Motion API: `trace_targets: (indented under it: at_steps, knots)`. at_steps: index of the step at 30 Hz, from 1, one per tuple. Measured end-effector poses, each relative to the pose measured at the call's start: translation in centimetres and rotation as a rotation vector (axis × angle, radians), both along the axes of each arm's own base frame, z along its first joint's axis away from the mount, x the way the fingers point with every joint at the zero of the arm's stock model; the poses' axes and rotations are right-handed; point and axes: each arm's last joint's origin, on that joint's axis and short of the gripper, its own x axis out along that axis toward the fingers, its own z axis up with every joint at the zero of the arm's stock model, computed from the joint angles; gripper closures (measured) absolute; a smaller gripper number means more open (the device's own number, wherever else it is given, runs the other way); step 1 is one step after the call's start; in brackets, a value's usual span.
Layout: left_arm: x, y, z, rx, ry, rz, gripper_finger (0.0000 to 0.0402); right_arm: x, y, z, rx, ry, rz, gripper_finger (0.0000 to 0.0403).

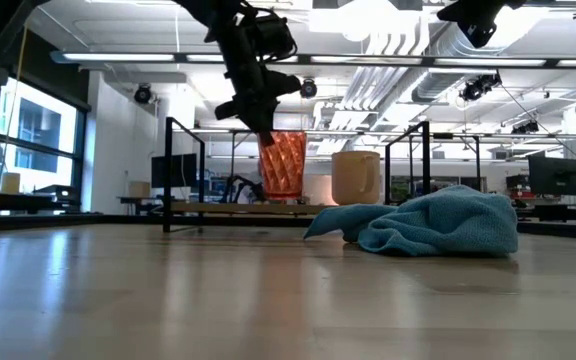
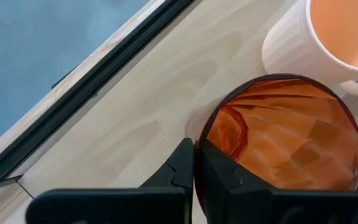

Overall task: Stack small to large cups/mugs on shelf
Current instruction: Put the red cup on the shelf

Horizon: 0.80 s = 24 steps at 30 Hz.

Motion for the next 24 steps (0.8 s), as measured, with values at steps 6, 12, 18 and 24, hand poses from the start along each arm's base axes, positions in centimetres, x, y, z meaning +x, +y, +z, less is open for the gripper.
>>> trace_targets:
  at_steps: [6,12,18,24]
  knots:
    - [0.0,-0.02,-0.01,-0.004,-0.002,-0.002,0.0401,0.0,-0.01,0.0,0.003,0.0,-0.002,0.0272]
    - [0.01,-0.02,-0.01,-0.008,-0.005,0.003,0.0401,0.0,-0.01,0.0,0.003,0.0,-0.002,0.0272]
    - [0.01,-0.03,-0.01,-0.011,-0.007,0.001,0.0401,0.0,-0.01,0.0,0.003,0.0,-0.002,0.0272]
    - [0.01,-0.03,-0.01,-0.012,-0.008,0.001,0.0401,0.0,0.0,0.0,0.003,0.0,-0.002,0.0272]
